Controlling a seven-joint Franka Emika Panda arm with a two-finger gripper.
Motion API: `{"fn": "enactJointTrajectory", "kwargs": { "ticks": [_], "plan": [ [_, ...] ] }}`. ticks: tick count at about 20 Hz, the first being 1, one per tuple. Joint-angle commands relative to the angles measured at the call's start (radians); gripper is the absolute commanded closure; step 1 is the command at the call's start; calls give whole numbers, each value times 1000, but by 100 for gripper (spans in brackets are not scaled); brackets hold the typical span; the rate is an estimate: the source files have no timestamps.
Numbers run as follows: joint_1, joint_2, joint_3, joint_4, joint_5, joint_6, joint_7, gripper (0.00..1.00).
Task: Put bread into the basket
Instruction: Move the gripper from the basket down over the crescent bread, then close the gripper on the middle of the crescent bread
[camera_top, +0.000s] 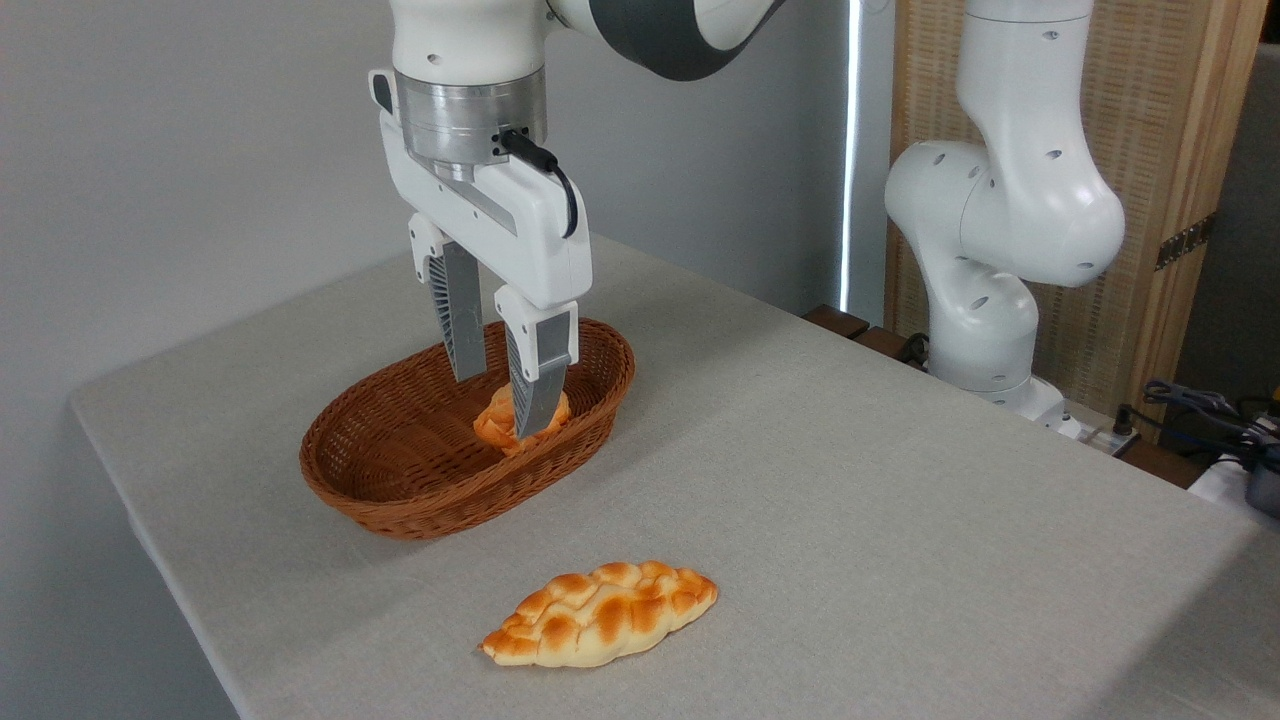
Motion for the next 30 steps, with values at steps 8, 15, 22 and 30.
{"fn": "enactJointTrajectory", "kwargs": {
  "ticks": [8, 15, 22, 30],
  "plan": [
    [11, 42, 7, -44, 84, 23, 36, 0],
    [11, 113, 85, -84, 150, 26, 223, 0],
    [16, 185, 116, -84, 154, 115, 232, 0],
    [14, 224, 111, -86, 154, 139, 232, 0]
  ]
}}
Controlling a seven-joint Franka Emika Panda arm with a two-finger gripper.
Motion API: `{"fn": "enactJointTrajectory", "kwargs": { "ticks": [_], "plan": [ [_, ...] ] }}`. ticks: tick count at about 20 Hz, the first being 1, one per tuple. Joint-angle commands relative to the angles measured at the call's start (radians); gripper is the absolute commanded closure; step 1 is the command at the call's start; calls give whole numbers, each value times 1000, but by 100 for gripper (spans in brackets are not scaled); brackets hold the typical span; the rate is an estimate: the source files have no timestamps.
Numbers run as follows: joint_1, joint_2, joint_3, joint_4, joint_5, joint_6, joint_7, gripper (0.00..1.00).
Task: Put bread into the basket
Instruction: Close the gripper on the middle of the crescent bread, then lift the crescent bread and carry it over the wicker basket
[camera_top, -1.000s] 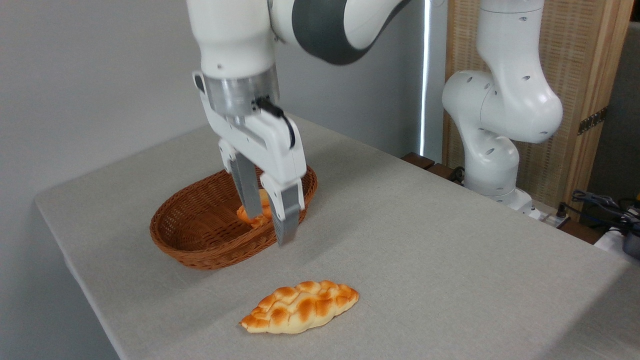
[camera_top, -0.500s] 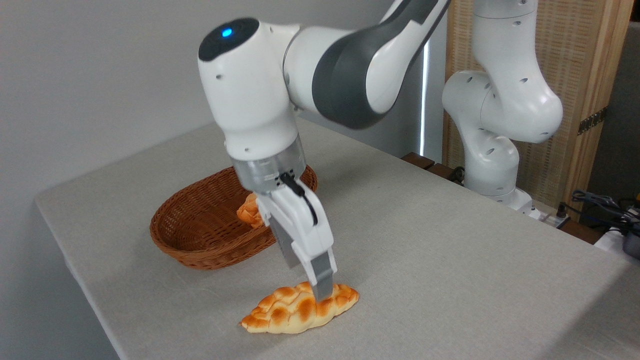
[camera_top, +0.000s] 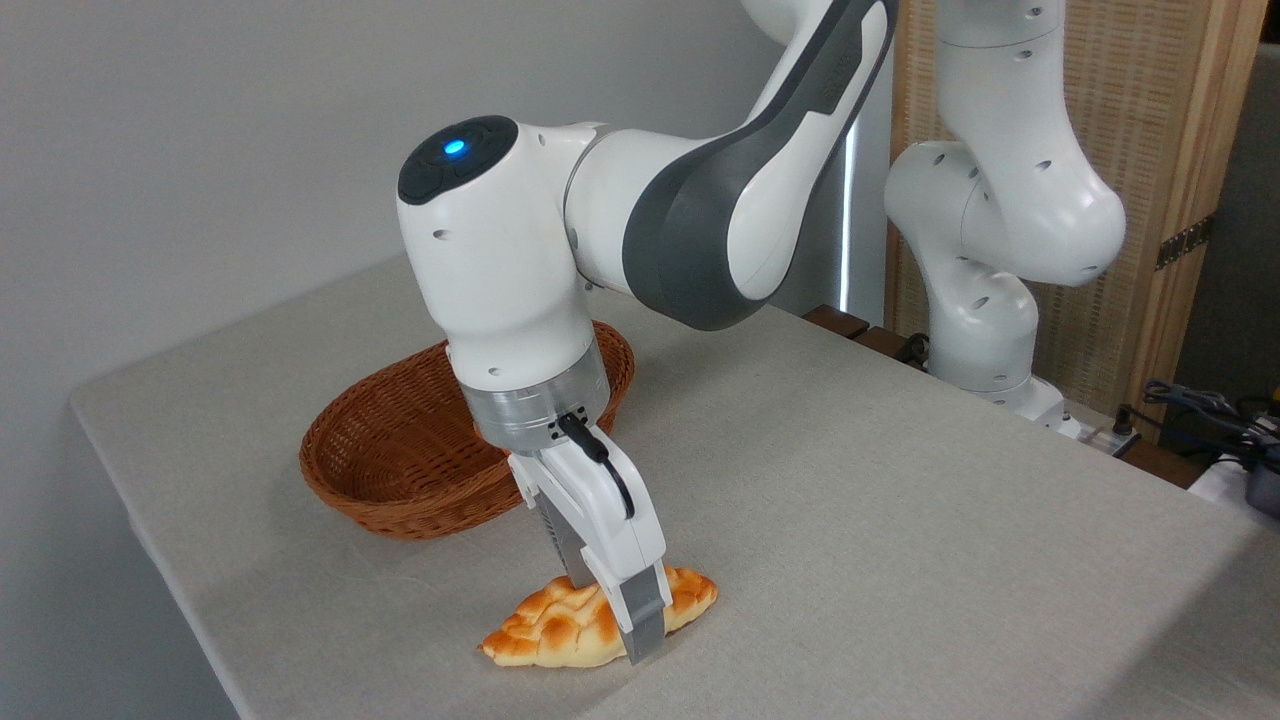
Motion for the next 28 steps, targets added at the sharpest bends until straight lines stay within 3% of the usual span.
{"fn": "enactJointTrajectory", "kwargs": {
  "ticks": [1, 12, 17, 18, 28],
  "plan": [
    [-6, 15, 0, -5, 14, 16, 17, 0],
    [-15, 21, -43, -7, 0, 9, 6, 2],
    [-14, 18, -46, -7, 0, -8, 17, 59],
    [-14, 18, -46, -7, -1, -10, 17, 62],
    [-14, 20, -46, -7, -1, -10, 15, 56]
  ]
}}
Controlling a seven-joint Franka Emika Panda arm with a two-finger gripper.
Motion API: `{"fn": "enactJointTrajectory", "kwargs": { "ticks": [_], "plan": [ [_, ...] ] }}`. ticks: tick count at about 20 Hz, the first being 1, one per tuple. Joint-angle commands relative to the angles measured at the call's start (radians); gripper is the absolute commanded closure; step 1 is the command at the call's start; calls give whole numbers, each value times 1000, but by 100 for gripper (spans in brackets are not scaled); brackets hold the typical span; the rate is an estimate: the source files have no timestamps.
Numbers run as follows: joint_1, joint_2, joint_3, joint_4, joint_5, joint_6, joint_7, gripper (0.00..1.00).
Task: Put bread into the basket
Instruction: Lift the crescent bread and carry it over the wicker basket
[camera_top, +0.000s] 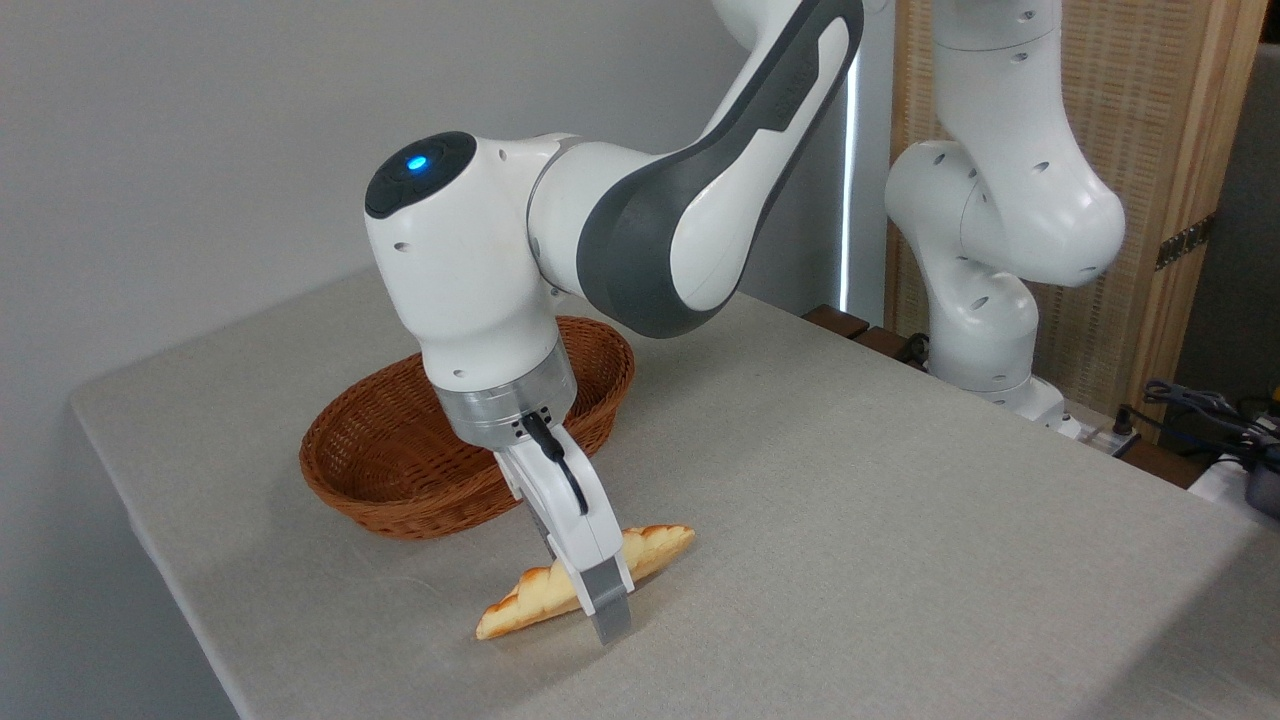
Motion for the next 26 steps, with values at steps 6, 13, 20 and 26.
{"fn": "enactJointTrajectory", "kwargs": {
  "ticks": [6, 13, 20, 26],
  "plan": [
    [0, 0, 1, -4, -1, -11, 13, 56],
    [-2, -43, -2, 29, -81, -27, 8, 55],
    [-2, -52, -71, 94, -101, -75, -42, 56],
    [-3, -95, -149, 166, -225, -95, -171, 50]
  ]
}}
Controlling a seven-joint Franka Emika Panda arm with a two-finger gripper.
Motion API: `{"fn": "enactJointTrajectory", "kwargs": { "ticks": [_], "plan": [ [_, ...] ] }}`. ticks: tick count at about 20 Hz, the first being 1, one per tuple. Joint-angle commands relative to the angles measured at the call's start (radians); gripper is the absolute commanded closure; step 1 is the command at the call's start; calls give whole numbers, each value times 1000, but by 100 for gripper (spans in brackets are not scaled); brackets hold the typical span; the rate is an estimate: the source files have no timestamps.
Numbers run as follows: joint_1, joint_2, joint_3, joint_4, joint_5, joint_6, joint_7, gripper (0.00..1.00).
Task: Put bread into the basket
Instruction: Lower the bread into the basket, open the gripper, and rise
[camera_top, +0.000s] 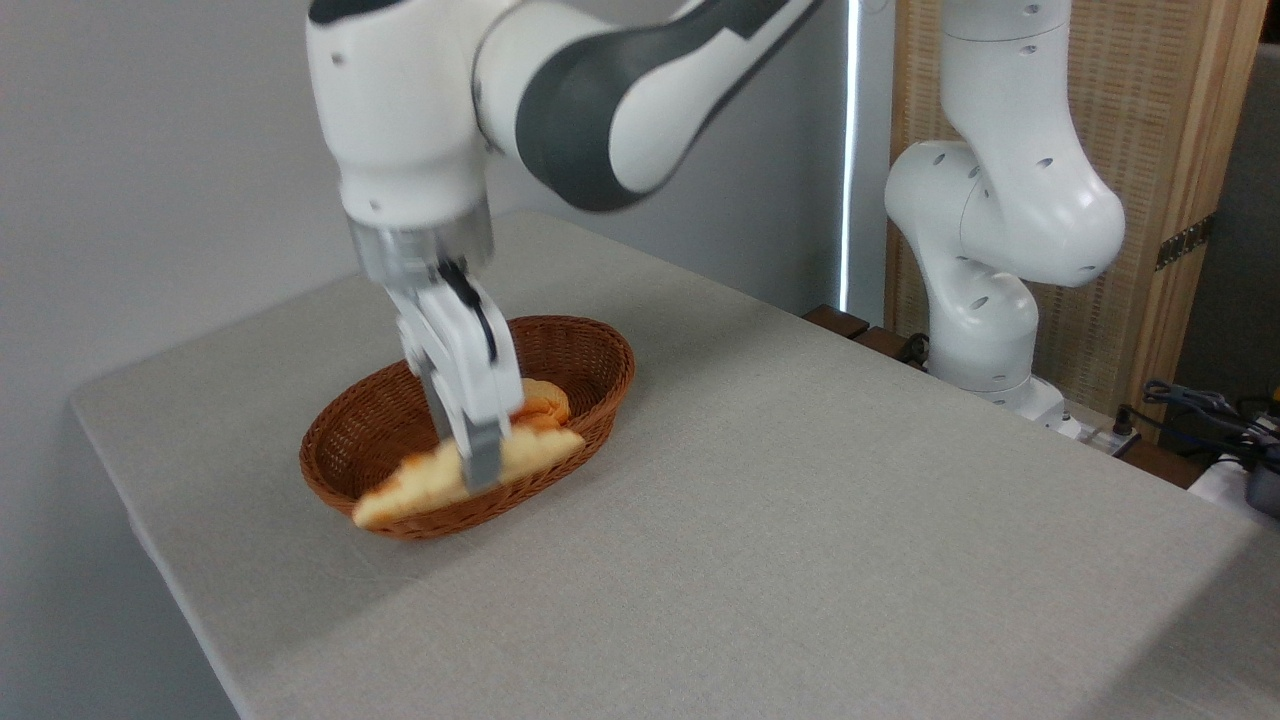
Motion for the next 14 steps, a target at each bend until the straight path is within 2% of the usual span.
{"fn": "enactJointTrajectory", "kwargs": {
  "ticks": [1, 2, 3, 4, 7, 14],
  "plan": [
    [0, -24, -64, 43, -35, -26, -99, 41],
    [1, -25, -88, 45, -35, -26, -124, 18],
    [1, -27, -114, 43, -32, -26, -144, 7],
    [0, -27, -138, 43, -32, -26, -156, 0],
    [0, -24, -174, 43, -29, -26, -161, 0],
    [9, -38, -156, 43, -25, -67, -161, 0]
  ]
}}
